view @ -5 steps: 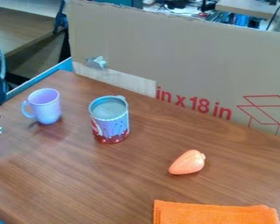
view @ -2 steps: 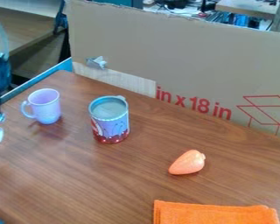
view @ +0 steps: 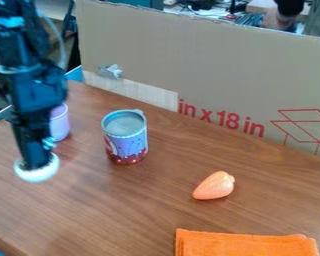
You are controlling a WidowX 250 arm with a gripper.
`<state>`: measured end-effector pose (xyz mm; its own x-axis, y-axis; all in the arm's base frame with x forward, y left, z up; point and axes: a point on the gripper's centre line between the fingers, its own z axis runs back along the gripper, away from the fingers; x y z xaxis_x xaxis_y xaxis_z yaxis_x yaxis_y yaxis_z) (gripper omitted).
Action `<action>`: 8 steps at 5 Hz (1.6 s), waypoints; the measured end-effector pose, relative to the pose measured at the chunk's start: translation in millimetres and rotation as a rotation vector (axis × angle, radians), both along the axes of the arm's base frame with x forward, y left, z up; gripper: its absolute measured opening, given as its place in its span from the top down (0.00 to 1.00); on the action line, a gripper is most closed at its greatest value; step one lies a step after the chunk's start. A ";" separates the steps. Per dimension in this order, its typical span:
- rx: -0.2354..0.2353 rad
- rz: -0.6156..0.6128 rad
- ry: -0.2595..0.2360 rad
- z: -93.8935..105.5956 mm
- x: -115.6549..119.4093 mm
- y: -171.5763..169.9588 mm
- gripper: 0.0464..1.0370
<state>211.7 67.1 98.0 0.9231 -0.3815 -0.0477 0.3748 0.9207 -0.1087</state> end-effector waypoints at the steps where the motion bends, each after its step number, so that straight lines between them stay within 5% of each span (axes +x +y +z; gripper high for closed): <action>1: 0.038 -0.097 0.055 -12.8 -0.3 -53.3 0.79; 3: 0.055 -0.178 0.102 -35.0 -17.9 -119.9 0.79; 5: 0.130 -0.171 0.069 -51.5 -34.5 -104.8 0.79; 6: 0.107 -0.139 0.050 -51.5 -35.0 -90.0 0.79; 7: 0.021 -0.165 0.067 -52.1 -36.5 -85.5 0.79; 8: 0.018 -0.183 0.110 -57.4 -40.4 -83.6 0.79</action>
